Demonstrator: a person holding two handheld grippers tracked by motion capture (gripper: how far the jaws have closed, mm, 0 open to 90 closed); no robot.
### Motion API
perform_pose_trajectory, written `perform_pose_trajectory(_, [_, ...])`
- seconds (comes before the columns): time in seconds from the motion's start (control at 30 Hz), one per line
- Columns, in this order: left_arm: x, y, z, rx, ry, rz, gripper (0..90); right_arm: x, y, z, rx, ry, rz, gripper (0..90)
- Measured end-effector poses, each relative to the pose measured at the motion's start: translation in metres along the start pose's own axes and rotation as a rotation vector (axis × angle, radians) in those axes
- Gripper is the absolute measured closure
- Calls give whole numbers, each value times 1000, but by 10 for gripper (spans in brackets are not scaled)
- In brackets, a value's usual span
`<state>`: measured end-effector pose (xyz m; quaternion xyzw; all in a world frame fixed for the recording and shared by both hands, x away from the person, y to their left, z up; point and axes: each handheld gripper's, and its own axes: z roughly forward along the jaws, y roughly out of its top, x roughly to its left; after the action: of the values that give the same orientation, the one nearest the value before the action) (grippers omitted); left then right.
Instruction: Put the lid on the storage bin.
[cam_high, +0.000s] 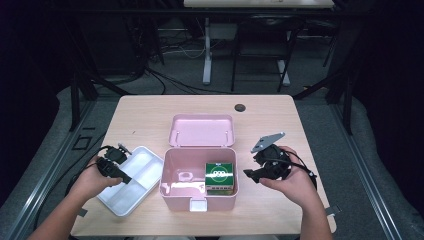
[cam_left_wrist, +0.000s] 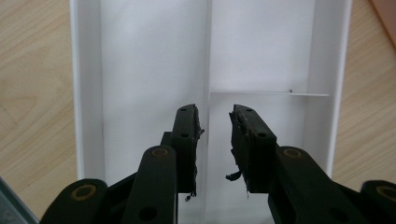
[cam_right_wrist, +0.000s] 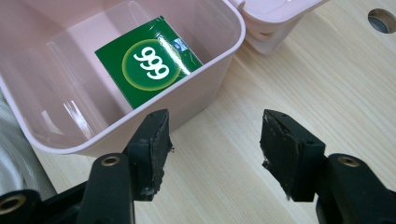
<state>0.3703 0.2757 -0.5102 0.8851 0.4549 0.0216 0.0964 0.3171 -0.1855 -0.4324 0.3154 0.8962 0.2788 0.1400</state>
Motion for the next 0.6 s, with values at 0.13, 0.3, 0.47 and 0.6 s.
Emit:
perform_pose_trajectory(0.13, [1,2,5,18,5,0,725,-1,-1,0,2,2,-2,417])
perform_pose_trajectory(0.3, [3,8,16,62,18,1,753,-4,-4,0,-9,9,16,417])
perform_pose_trajectory(0.47, [4,11,23,91,23,0,778,-5,-5,-2,-19,5,17,417])
perform_pose_trajectory(0.6, [3,13,27,102,19,6,807,-6,-5,-2,-9,4,19,417])
